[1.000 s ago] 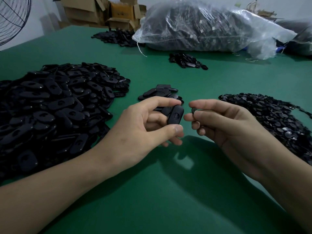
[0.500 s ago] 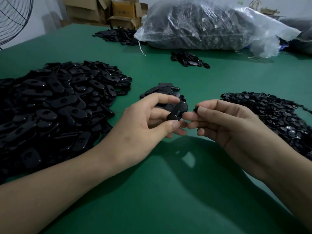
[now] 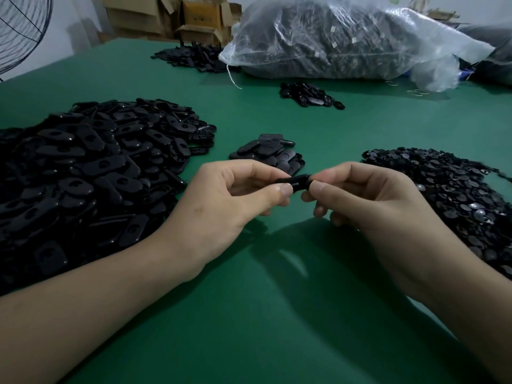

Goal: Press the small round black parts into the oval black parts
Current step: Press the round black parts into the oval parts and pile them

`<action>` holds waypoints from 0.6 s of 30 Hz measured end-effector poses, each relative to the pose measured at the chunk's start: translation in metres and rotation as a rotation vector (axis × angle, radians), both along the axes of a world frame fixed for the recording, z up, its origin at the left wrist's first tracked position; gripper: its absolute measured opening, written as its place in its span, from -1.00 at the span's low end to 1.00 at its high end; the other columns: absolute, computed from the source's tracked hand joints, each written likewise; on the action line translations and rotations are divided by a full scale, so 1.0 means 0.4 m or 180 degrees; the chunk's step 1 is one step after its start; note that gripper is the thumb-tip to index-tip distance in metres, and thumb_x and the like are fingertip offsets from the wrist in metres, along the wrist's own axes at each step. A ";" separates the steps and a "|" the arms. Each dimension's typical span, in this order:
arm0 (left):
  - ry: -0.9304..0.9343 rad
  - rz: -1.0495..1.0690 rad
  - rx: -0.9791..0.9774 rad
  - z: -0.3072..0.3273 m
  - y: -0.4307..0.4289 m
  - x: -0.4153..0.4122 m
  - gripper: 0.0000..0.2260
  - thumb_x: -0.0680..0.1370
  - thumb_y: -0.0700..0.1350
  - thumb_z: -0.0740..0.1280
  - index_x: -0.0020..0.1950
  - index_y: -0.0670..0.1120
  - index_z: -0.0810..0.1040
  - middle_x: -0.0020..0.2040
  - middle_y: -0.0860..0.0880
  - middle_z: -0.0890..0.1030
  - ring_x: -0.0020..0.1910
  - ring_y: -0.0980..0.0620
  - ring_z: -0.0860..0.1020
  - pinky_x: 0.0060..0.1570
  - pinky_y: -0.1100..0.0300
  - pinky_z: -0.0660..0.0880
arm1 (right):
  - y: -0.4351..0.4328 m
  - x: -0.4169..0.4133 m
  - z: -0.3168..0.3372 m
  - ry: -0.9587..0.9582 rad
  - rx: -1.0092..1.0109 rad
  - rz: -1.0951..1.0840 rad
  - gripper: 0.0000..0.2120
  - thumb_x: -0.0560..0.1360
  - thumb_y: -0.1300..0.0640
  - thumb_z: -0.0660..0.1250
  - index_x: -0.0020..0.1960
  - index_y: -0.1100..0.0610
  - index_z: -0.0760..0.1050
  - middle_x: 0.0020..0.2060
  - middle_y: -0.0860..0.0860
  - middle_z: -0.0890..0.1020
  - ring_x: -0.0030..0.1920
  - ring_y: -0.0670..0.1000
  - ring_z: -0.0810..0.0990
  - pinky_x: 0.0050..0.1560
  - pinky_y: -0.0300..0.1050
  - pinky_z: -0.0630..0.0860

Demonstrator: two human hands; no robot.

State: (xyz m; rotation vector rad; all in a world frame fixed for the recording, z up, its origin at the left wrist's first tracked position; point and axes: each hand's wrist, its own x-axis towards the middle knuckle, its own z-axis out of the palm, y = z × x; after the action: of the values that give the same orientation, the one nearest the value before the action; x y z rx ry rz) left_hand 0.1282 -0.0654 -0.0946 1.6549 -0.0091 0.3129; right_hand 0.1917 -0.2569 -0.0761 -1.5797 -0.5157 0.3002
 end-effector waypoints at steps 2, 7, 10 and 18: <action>0.0021 0.0054 -0.0035 0.001 -0.001 0.000 -0.93 0.49 -0.19 0.52 -0.07 -0.03 0.76 -0.18 -0.04 0.75 -0.15 0.11 0.70 -0.15 0.32 0.58 | 0.004 -0.002 -0.007 -0.0041 0.0016 -0.0054 -0.88 0.39 0.08 0.51 -0.13 0.12 0.69 -0.31 0.01 0.69 -0.33 -0.12 0.57 -0.29 -0.35 0.45; 0.0108 -0.0107 -0.0136 0.006 -0.006 -0.003 -0.83 0.35 -0.08 0.54 -0.08 -0.05 0.74 -0.21 -0.07 0.76 -0.19 0.09 0.72 -0.22 0.33 0.57 | 0.004 -0.003 -0.018 -0.0148 0.0018 -0.0161 -0.95 0.45 0.16 0.52 -0.12 0.14 0.70 -0.37 0.02 0.66 -0.37 -0.13 0.56 -0.30 -0.38 0.44; 0.0177 -0.0131 -0.0176 0.008 -0.005 -0.003 -0.80 0.32 -0.09 0.55 -0.08 -0.08 0.75 -0.20 -0.08 0.76 -0.20 0.09 0.73 -0.24 0.34 0.57 | 0.003 -0.002 -0.019 -0.0246 -0.0088 -0.0220 -0.95 0.45 0.13 0.52 -0.13 0.10 0.70 -0.35 0.02 0.68 -0.34 -0.11 0.60 -0.27 -0.36 0.47; 0.0224 -0.0150 -0.0161 0.012 -0.006 -0.009 -0.76 0.32 -0.10 0.56 -0.04 -0.11 0.74 -0.17 -0.10 0.76 -0.17 0.05 0.74 -0.21 0.32 0.59 | 0.002 -0.005 -0.018 -0.0766 -0.0467 -0.0281 -0.97 0.47 0.07 0.52 -0.13 0.01 0.70 -0.32 0.01 0.70 -0.33 -0.06 0.63 -0.29 -0.26 0.49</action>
State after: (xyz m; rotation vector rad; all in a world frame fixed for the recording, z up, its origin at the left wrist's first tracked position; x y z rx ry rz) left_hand 0.1247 -0.0679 -0.0899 1.6121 0.0127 0.2173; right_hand 0.1896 -0.2559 -0.0832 -1.7878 -0.6182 0.0821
